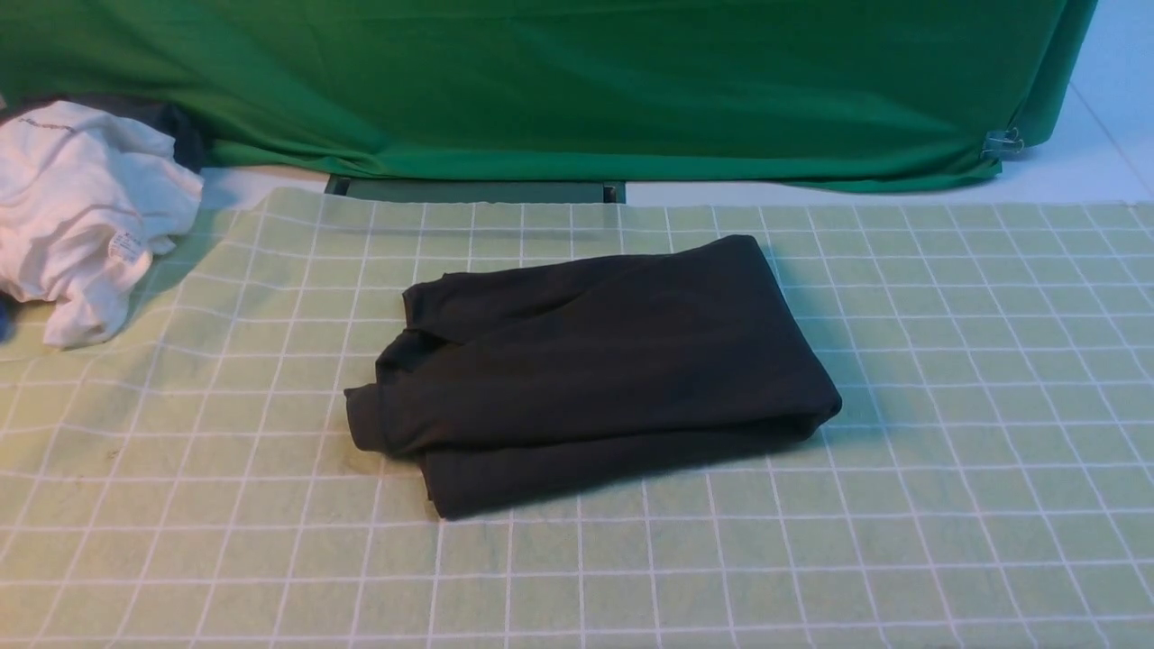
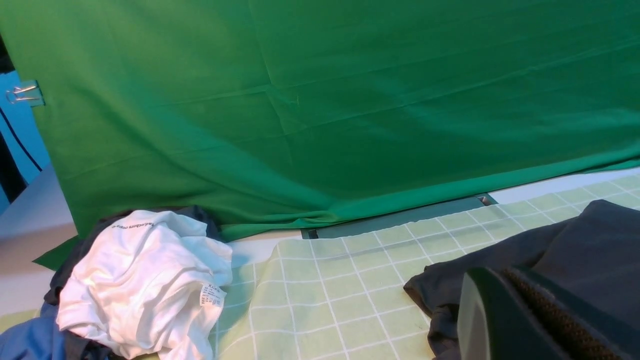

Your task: Fold a long-sleeved shirt over a green coffee tablecloth.

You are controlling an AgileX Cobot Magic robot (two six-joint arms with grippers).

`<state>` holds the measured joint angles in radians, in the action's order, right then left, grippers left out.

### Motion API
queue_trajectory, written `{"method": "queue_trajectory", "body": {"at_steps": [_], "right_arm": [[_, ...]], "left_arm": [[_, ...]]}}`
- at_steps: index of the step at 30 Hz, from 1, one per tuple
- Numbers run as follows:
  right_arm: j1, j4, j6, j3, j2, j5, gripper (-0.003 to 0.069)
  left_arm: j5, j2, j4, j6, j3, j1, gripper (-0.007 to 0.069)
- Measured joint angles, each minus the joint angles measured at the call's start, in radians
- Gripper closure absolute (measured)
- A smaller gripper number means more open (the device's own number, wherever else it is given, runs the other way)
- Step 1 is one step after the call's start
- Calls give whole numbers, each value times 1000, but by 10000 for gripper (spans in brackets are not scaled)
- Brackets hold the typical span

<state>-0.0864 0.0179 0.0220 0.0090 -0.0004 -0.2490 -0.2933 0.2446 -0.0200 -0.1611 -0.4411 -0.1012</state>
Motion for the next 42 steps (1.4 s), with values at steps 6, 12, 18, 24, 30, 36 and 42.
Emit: {"method": "queue_trajectory", "body": {"at_steps": [6, 12, 18, 24, 30, 36, 42], "right_arm": [[0, 0, 0, 0, 0, 0, 629], [0, 2, 0, 0, 0, 0, 610], [0, 3, 0, 0, 0, 0, 589], [0, 3, 0, 0, 0, 0, 573], [0, 3, 0, 0, 0, 0, 566], [0, 3, 0, 0, 0, 0, 554], [0, 3, 0, 0, 0, 0, 537]], "left_arm": [[49, -33, 0, 0, 88, 35, 656], [111, -148, 31, 0, 253, 127, 656], [186, -242, 2, 54, 422, 174, 656], [60, -242, -15, 109, 447, 181, 656], [41, -242, -35, 74, 448, 181, 656], [41, -242, -45, 73, 448, 181, 656], [41, -242, -49, 73, 448, 181, 656]]}}
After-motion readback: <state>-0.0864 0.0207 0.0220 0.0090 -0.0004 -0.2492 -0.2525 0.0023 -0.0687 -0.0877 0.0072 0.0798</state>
